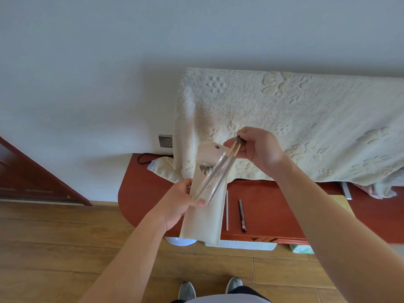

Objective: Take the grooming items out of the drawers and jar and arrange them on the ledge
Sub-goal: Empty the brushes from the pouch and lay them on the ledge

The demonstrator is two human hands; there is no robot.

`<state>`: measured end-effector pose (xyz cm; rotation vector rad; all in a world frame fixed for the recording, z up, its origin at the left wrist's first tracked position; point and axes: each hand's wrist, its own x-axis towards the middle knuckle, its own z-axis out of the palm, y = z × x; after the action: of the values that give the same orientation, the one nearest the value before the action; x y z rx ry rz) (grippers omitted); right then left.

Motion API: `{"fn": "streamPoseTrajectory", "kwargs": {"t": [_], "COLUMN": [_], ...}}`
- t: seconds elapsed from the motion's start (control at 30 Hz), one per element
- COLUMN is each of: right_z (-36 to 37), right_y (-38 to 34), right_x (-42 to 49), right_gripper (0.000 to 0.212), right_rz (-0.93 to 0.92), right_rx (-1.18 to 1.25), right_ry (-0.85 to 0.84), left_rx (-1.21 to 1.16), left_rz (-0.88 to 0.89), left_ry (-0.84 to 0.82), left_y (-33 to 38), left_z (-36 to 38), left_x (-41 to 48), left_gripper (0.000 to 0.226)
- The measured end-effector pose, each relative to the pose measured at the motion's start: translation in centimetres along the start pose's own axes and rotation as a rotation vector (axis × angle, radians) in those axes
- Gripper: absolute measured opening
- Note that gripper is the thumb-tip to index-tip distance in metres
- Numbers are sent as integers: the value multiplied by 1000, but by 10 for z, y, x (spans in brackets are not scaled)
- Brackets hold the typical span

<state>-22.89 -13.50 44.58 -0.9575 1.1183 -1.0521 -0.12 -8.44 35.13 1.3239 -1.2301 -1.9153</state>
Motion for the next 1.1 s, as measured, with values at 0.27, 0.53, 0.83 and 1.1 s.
{"fn": "streamPoseTrajectory", "kwargs": {"t": [0.27,0.53,0.83,1.1], "right_z": [6,7,6,9], "right_y": [7,18,21,26], "right_x": [-3,-8,-11,-13], "right_gripper": [28,26,22,8], "right_rz": [2,-37,-57,-105], "right_rx": [-140,-347,-374,-338], "right_ry": [-119,-169,-167,-198], "left_rx": [-101,-164,-203,-166], "left_rz": [21,10,41,23], "left_ry": [-57,-26,-53,170], "left_y": [9,10,11,22], "left_z": [-1,-7,-3,6], "left_x": [3,9,10,8], "left_gripper": [60,73,55,29]}}
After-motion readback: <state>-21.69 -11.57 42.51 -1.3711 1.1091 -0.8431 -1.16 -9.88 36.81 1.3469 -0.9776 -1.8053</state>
